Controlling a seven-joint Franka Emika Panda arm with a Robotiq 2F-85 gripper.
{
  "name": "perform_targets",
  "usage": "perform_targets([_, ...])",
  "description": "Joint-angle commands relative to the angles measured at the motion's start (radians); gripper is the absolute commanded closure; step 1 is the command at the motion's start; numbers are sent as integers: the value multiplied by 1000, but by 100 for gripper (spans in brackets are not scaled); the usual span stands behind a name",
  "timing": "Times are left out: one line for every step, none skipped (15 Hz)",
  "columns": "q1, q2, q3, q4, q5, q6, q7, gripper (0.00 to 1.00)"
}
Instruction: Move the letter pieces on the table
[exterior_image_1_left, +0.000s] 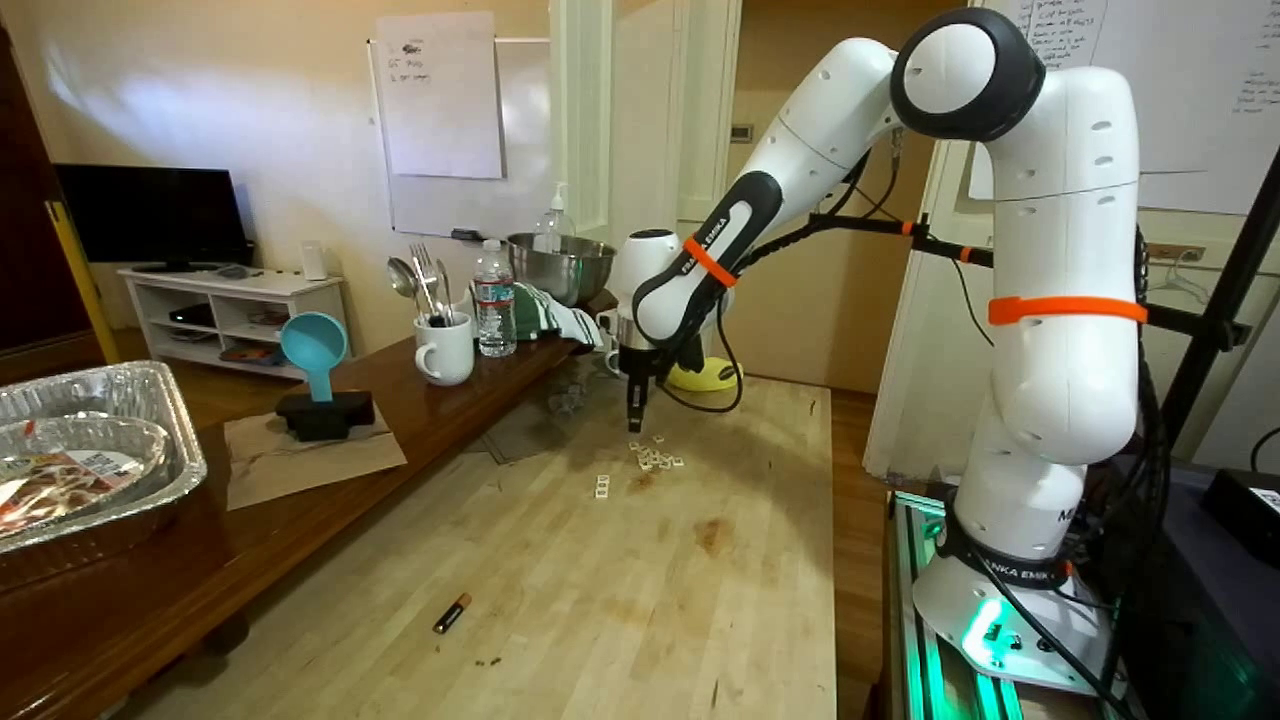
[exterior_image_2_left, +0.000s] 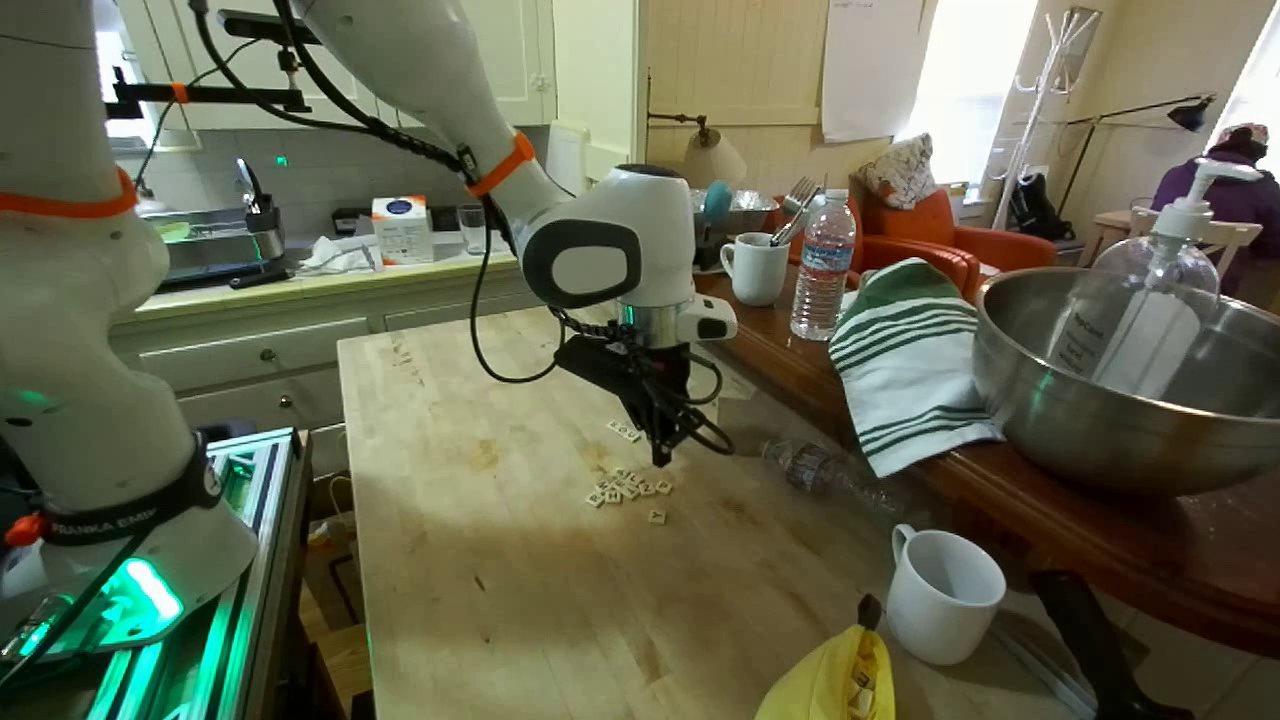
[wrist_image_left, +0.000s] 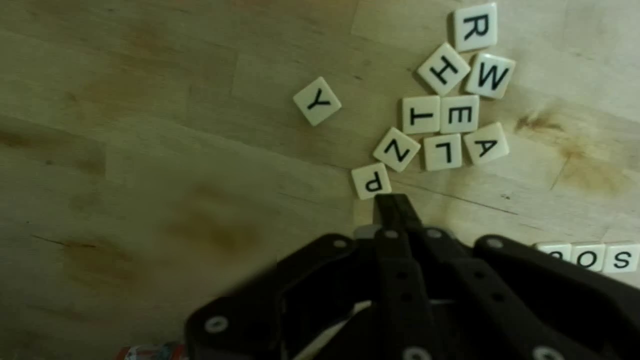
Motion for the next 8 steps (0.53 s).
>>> perform_targets([-16,-57,-3,-61,0,-29,-65,100])
perform_targets([-22,-69,2,-73,14,-42,-97,100])
perform_targets([-24,-77,3,-84,22,-52,-121,100])
perform_targets([-27,-83,4,-96,31,-55,-149,100])
perform_targets([-28,-87,3,-106,38,-71,-175,100])
perform_targets([-27,-92,0,-116,41,-83,-197,100])
perform_targets([-26,-97,-4,-125,40,-97,-214,100])
perform_targets([-26,-100,-6,-132,42,-111,-236,100])
